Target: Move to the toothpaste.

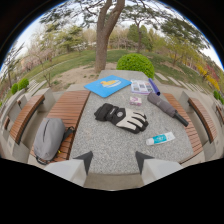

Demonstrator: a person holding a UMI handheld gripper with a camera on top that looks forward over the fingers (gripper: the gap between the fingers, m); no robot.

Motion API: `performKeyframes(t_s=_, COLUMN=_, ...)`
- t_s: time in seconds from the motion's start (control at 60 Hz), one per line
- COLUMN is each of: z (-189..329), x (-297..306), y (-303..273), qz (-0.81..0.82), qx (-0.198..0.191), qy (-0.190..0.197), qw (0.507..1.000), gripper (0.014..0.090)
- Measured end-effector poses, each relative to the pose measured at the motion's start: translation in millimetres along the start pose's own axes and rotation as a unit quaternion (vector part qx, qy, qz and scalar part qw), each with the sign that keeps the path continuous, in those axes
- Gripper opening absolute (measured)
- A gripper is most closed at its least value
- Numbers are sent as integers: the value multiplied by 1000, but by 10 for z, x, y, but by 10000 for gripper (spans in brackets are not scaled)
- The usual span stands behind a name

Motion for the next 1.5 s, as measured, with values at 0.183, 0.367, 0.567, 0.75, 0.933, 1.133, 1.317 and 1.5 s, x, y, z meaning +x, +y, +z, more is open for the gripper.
performKeyframes(t_s=0.183, z=-11, x=227, y=66, qz=-4, qx=-7, qy=9, qw=1000, gripper=846)
performKeyframes(t_s=0.367, z=3, x=828, y=292, qz=-9, qx=-21, qy=35, qw=999, gripper=849)
performKeyframes(t_s=0.567, z=183, x=1396, y=382, qz=0, qx=-29, qy=51, qw=998, gripper=847)
performKeyframes(t_s=0.75, z=543, x=1744, y=298, qz=-9, qx=-29, qy=50, qw=998, gripper=849)
performKeyframes(t_s=0.933, z=983, x=1880, y=214, qz=-23, qx=-31, qy=35, qw=999, gripper=848)
performKeyframes(t_s=1.133, z=1428, x=1970, y=149, qz=-26, qx=-36, qy=29, qw=999, gripper=849)
performKeyframes(t_s=1.317, z=1695, x=1986, y=111, qz=-26, qx=-40, qy=23, qw=999, gripper=849)
performKeyframes(t_s=1.5, z=1753, x=1994, y=103, qz=-25, qx=-44, qy=21, qw=999, gripper=850)
